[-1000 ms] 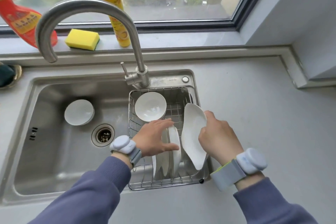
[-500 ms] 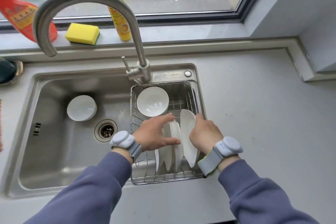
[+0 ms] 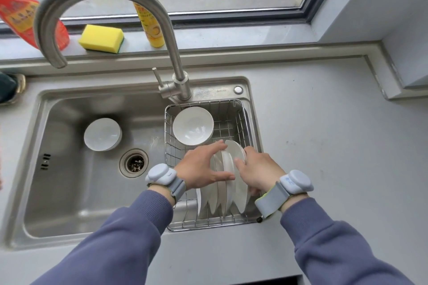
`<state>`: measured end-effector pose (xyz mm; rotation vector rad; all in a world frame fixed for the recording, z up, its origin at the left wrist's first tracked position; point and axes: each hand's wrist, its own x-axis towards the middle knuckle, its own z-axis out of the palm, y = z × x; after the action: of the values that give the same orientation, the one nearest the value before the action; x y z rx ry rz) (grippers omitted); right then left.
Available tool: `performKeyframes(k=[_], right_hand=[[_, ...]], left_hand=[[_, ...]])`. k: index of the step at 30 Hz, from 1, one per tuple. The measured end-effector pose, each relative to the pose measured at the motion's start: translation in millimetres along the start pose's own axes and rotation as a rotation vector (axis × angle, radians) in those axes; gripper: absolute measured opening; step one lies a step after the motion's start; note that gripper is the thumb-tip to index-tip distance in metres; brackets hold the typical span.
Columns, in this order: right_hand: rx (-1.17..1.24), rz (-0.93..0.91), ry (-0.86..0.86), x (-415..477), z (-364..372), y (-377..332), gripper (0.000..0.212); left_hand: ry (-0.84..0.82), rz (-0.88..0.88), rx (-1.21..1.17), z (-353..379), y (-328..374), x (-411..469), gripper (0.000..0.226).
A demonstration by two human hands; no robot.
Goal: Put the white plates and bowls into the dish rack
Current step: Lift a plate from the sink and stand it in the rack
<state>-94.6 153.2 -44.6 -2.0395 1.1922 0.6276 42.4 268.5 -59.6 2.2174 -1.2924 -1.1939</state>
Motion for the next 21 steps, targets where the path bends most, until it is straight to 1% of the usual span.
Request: performKeyframes(k=[2,5,9,13,15,17,19,21], right_hand=[[0.059,0.012,-0.06,-1,-2,1,0.047],[0.097,0.017,-0.08,-2,0,3,0.061],[0.142,0.002,-0.096,-1,2,8,0.068],[0.174,-0.014,-0.065,-5,3,9,0.068],[0.179,-0.006,-0.062,-8,2,7,0.072],[0.165,0.007,-0.065,-12,-1,4,0.071],[0.105,-0.01,-0.009,-16,-6,2,0.073],[0.067,-0.058,0.121,-16,-9,-5,0.075]], left_hand=[[0.004,0.003,0.004,3,1,3,0.096],[0.007,0.011,0.018,8,0,7,0.098],[0.009,0.007,0.027,6,1,7,0.098],[0.026,0.009,0.034,8,2,5,0.098],[0.047,0.012,0.044,11,1,6,0.1],[0.061,0.025,0.057,13,-1,5,0.102],[0.073,0.051,0.052,14,0,6,0.104],[0.124,0.078,0.001,13,-2,4,0.099]])
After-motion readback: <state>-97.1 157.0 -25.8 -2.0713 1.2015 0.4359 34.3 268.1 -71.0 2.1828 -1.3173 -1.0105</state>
